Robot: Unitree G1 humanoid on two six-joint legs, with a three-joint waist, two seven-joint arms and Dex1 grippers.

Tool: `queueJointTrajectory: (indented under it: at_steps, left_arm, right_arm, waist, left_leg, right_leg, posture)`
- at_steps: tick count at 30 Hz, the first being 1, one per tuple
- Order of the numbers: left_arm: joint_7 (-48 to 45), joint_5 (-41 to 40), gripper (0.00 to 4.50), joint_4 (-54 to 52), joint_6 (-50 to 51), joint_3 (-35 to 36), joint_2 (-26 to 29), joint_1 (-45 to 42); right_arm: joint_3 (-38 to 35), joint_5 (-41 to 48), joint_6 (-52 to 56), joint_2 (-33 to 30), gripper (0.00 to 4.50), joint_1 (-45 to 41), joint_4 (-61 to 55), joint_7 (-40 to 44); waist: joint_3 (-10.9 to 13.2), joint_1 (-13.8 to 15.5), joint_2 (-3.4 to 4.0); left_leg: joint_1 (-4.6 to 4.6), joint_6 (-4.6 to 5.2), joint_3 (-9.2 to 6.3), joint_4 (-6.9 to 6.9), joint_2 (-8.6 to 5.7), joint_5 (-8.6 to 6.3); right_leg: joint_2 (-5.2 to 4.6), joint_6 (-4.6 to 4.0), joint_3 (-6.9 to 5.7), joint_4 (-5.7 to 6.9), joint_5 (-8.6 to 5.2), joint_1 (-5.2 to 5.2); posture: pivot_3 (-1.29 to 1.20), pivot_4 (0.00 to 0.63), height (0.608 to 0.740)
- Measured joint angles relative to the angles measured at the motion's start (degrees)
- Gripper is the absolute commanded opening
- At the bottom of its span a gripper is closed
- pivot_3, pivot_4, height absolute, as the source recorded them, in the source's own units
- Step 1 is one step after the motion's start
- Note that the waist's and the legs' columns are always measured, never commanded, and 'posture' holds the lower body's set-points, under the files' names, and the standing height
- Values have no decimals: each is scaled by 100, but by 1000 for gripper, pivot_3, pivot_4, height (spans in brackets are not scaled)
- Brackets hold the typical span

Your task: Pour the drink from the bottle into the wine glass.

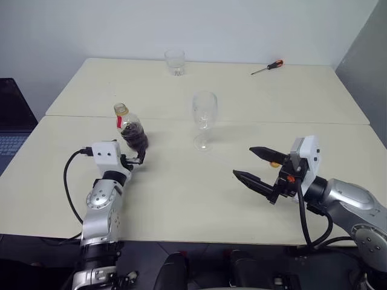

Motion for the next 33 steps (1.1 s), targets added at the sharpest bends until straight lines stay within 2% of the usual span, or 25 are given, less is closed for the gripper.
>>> queueJointTrajectory:
  at_steps: [11,19,22,26,29,33]
  left_arm:
    - [-264,12,4500,1363,-545,14,186,-1146]
    - [-390,91,4500,2338,-870,3,285,-1640]
    - [-432,118,3912,2624,-1007,1,287,-1743]
    - [-520,126,2610,2914,-1180,6,327,-1920]
    - [-553,129,2036,2992,-1230,10,339,-1930]
    - [-609,129,1536,3105,-1314,11,372,-1965]
  right_arm:
    - [-1,231,60,6,4451,-78,-1,-298]
    - [27,230,58,4,4451,-104,4,-334]
    - [31,229,57,4,4500,-105,4,-339]
    - [32,228,57,4,4500,-108,4,-344]
    - [32,228,57,4,4500,-109,4,-345]
    - [32,227,57,4,4500,-110,5,-346]
  waist:
    - [0,-4,0]
    - [0,-13,0]
    - [0,-12,0]
    - [0,-13,0]
    - [0,-14,0]
    - [0,-15,0]
  left_leg:
    - [-3,0,0,0,-2,0]
    - [-4,0,1,0,-1,0]
    - [-6,0,-2,2,-1,0]
    - [-6,0,-2,2,-1,0]
    - [-8,0,-2,2,-1,0]
    - [-8,0,-3,2,0,0]
  right_leg:
    - [1,0,0,0,0,-2]
    - [1,0,-1,1,0,-3]
    - [0,0,-2,1,0,-4]
    - [1,0,-2,1,0,-4]
    - [0,1,-2,1,0,-6]
    - [0,0,-3,2,0,-6]
  posture:
    - [0,150,740]
    - [0,150,740]
    - [0,150,740]
    - [0,150,740]
    - [0,150,740]
    - [0,150,740]
